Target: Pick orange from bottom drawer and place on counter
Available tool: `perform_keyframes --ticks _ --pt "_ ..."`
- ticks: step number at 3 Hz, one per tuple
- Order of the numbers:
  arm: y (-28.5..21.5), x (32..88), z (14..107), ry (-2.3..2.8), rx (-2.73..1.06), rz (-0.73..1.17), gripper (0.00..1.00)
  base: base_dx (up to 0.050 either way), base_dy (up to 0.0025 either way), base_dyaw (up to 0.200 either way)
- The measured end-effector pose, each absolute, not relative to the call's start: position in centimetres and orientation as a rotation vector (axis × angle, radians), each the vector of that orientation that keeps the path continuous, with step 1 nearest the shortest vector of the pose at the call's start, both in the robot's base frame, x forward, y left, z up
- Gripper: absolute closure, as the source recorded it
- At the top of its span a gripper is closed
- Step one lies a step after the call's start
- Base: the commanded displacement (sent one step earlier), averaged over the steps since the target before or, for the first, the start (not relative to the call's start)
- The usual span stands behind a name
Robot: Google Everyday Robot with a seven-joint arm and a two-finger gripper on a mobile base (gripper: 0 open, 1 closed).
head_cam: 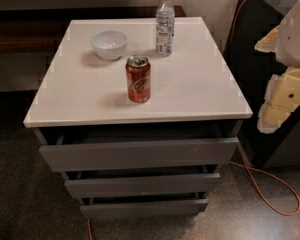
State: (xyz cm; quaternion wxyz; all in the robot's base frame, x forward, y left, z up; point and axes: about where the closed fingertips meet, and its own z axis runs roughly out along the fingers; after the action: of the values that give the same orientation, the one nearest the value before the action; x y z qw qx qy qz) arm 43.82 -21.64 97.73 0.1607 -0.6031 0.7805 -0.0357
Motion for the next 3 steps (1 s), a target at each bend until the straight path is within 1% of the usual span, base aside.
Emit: perform_keyframes --ticks 1,3 --pt "-21.63 43.83 97.74 2.228 -1.722 -0.103 0.0 -0.05 0.0 0.0" --pt "-20.78 44.35 96.82 2.207 -1.742 -0.065 0.0 0.0 0.0 0.0"
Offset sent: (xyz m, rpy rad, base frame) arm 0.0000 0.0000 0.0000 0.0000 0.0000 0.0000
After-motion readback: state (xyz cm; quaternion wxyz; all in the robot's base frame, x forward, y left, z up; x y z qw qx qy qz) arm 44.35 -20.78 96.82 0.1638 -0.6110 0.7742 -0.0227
